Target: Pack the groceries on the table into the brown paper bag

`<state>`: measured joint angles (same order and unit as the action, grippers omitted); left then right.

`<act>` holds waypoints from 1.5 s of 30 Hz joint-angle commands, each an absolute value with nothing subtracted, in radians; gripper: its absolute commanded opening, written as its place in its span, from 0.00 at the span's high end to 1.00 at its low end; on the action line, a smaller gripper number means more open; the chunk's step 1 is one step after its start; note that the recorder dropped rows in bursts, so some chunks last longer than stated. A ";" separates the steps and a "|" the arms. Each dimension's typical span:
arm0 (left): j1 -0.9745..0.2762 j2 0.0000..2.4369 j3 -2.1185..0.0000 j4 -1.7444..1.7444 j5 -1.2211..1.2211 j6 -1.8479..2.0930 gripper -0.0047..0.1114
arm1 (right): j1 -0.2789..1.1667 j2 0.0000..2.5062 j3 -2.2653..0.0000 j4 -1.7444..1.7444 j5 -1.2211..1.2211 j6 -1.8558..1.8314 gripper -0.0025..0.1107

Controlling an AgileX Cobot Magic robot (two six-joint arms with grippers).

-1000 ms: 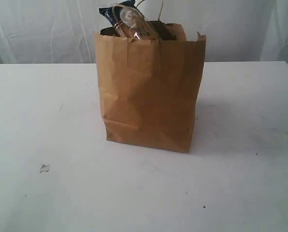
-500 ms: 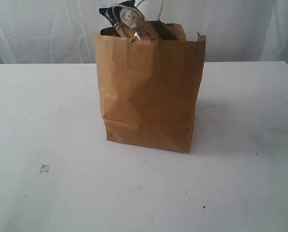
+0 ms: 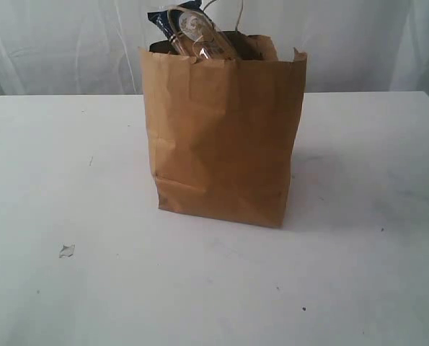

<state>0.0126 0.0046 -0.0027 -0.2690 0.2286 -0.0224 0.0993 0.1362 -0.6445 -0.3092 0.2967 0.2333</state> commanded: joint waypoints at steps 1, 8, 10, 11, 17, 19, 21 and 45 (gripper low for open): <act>0.012 0.000 0.000 -0.276 0.225 -0.022 0.96 | 0.071 0.125 -0.596 -0.055 0.040 -0.093 0.98; 0.012 0.000 0.000 -0.276 0.225 -0.022 0.96 | -0.046 0.112 -0.431 0.175 -0.337 -0.379 0.98; 0.012 0.000 0.000 -0.276 0.227 -0.022 0.96 | -0.052 0.088 -0.375 0.135 -0.235 -0.268 0.98; 0.012 0.000 0.000 -0.276 0.227 -0.022 0.96 | -0.054 0.071 -0.349 0.074 -0.127 -0.146 0.98; 0.012 0.000 0.000 -0.276 0.229 -0.022 0.96 | -0.057 0.000 -0.206 -0.182 0.347 0.208 0.98; 0.012 0.000 0.000 -0.276 0.231 -0.022 0.96 | -0.059 0.000 -0.161 -0.204 0.354 0.206 0.98; 0.012 0.000 0.000 -0.276 0.231 -0.022 0.96 | -0.060 0.000 -0.122 -0.194 0.366 0.206 0.98; 0.012 0.000 0.000 -0.276 0.233 -0.022 0.96 | -0.060 0.000 0.000 -0.173 0.350 0.179 0.98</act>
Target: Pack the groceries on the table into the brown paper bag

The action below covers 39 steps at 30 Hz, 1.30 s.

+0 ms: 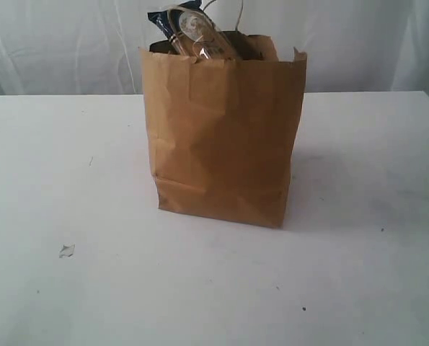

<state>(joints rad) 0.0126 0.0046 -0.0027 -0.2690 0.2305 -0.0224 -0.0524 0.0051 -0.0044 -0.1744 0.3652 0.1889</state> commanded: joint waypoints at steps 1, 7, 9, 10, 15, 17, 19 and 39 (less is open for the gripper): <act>0.012 0.000 0.000 -0.276 0.233 -0.022 0.96 | -0.060 0.000 0.000 -0.173 0.350 0.179 0.98; 0.012 0.000 0.000 -0.276 0.233 -0.022 0.96 | -0.060 0.000 0.000 -0.173 0.350 0.179 0.98; 0.012 0.000 0.000 -0.276 0.233 -0.022 0.96 | -0.060 0.000 0.000 -0.173 0.350 0.179 0.98; 0.012 0.000 0.000 -0.276 0.233 -0.022 0.96 | -0.060 0.000 0.000 -0.173 0.352 0.179 0.98; 0.014 0.000 0.000 -0.191 0.234 -0.022 0.96 | -0.060 0.000 0.000 -0.173 0.352 0.179 0.98; 0.014 0.000 0.000 -0.093 0.234 -0.017 0.96 | -0.060 0.000 0.000 -0.173 0.352 0.179 0.98; 0.014 0.000 0.000 -0.085 0.234 -0.017 0.96 | -0.060 0.000 0.000 -0.173 0.352 0.179 0.98; -0.037 0.034 0.000 -0.081 0.279 -0.026 0.96 | -0.060 0.000 0.000 -0.173 0.352 0.179 0.98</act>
